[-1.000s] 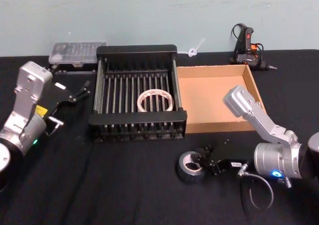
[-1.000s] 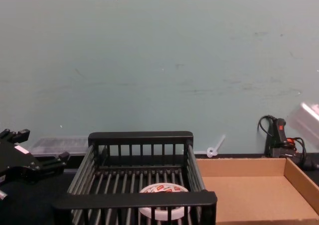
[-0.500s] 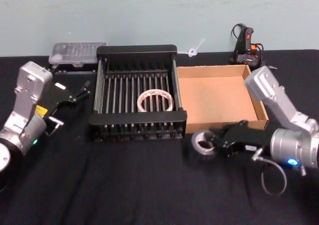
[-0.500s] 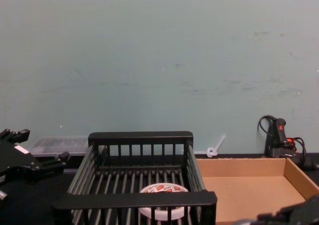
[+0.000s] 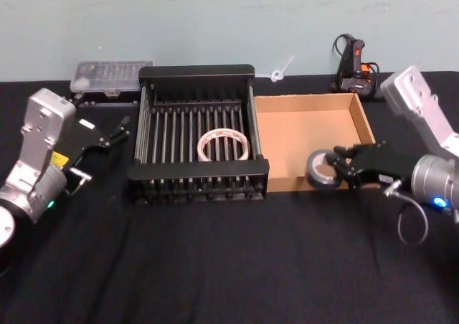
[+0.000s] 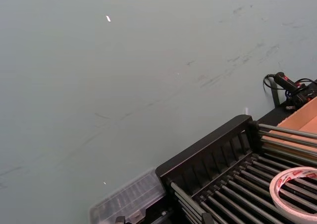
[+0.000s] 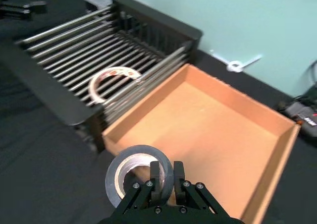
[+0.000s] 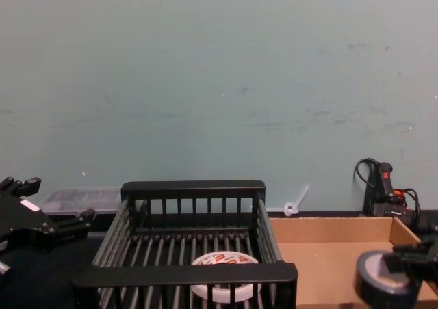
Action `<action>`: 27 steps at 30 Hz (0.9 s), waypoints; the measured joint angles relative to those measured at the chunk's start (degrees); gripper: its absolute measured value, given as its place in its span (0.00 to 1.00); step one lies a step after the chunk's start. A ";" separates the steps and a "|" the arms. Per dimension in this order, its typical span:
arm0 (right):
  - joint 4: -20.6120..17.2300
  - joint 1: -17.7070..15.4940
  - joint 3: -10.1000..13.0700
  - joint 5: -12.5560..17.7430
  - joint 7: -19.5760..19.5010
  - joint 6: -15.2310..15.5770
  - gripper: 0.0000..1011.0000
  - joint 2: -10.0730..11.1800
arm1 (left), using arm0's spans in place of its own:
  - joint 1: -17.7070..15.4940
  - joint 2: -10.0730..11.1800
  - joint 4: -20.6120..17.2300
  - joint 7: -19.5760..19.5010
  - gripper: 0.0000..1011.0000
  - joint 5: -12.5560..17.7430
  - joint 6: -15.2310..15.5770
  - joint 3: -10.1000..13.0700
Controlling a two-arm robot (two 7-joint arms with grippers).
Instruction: Pick up the white tape and place it into the black box , Pick up the silver tape and place it into the brown box.
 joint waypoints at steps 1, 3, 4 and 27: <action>0.83 0.69 0.08 -0.49 -0.03 -0.07 0.17 -0.41 | 0.00 0.00 0.00 0.00 0.99 0.00 0.00 0.00; 1.72 1.47 0.10 -1.01 -0.02 -0.14 0.17 -0.88 | 0.00 0.00 0.00 0.00 0.99 0.00 0.00 0.00; 2.60 2.25 0.10 -1.43 0.02 -0.26 0.17 -1.34 | 0.00 0.00 0.00 0.00 0.99 0.00 0.00 0.00; 19.75 14.10 -2.04 -6.82 4.85 -1.61 0.17 -9.14 | 0.00 0.00 0.00 0.00 0.99 0.00 0.00 0.00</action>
